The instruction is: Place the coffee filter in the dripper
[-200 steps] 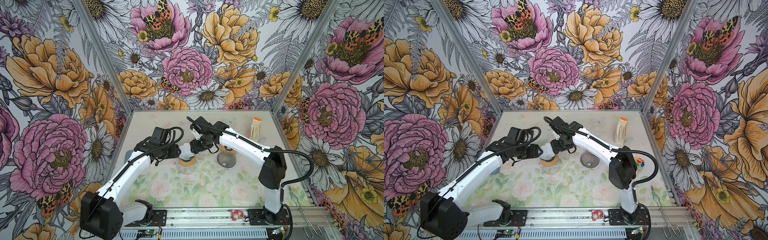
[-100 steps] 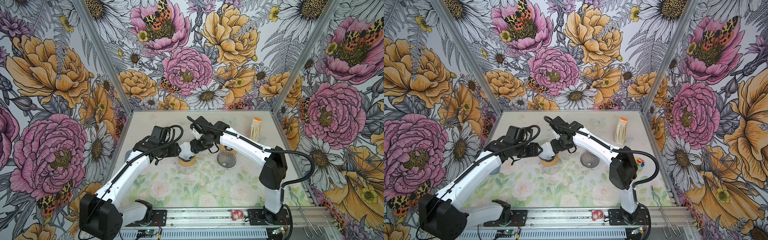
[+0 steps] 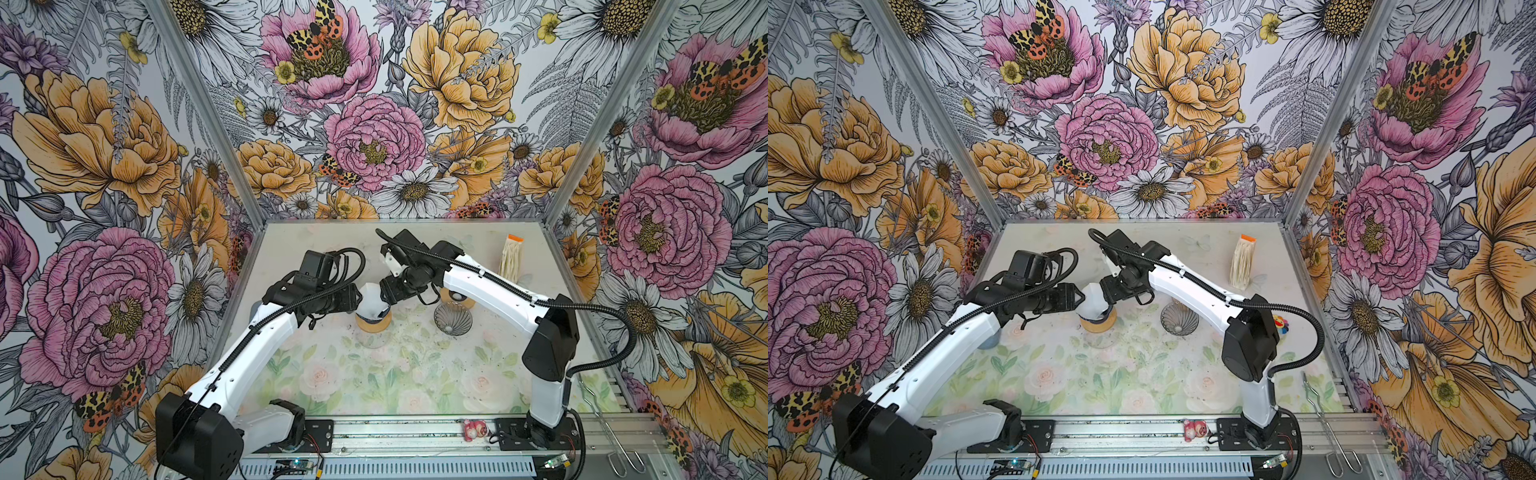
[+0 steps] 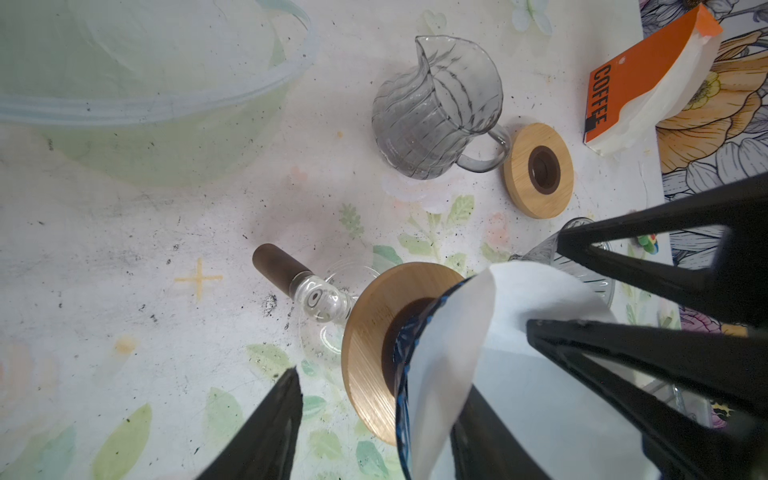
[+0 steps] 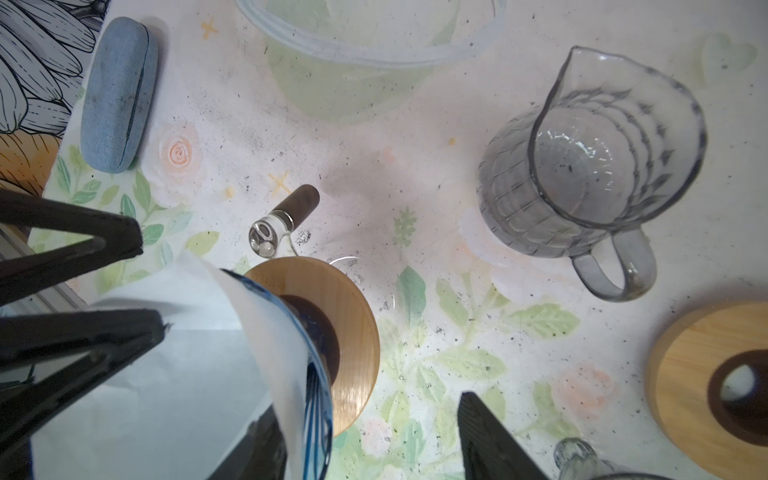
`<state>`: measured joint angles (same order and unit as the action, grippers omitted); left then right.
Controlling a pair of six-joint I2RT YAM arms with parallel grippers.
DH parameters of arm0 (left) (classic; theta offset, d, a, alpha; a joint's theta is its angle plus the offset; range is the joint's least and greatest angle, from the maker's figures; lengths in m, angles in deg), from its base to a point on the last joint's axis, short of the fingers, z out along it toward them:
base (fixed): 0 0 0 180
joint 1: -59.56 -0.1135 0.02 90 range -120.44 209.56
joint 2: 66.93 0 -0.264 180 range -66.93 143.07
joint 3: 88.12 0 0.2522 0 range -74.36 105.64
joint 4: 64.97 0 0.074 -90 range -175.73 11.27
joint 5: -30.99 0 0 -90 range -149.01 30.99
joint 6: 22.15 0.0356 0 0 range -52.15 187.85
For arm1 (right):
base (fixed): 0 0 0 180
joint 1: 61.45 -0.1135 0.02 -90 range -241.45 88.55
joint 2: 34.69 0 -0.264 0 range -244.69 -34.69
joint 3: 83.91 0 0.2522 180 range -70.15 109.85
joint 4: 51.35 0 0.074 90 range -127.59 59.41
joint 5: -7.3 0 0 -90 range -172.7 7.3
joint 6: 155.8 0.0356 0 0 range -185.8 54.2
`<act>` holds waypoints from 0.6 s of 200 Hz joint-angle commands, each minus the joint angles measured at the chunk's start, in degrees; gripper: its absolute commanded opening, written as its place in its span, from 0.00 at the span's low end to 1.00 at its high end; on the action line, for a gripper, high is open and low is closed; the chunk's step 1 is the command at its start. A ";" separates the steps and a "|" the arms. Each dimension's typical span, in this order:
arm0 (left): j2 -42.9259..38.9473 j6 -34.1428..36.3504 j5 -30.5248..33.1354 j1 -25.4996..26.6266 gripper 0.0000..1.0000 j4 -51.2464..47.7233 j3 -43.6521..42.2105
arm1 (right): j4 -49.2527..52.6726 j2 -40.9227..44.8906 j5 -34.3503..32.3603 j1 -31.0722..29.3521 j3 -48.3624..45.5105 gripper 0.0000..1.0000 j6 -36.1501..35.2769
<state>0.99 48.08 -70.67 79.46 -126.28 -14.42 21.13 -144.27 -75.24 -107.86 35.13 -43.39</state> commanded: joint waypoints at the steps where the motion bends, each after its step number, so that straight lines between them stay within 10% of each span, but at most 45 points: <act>1: -1.10 -0.96 -0.72 -0.10 0.57 0.84 -0.39 | -1.33 1.81 1.21 0.09 1.61 0.65 -0.72; 120: 1.36 -1.43 -0.72 0.14 0.56 3.60 -3.47 | -1.13 -1.50 -1.24 -0.43 -0.75 0.65 0.91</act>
<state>1.95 47.18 -70.67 79.46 -124.75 -16.80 20.39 -144.40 -75.43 -107.99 34.67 -43.06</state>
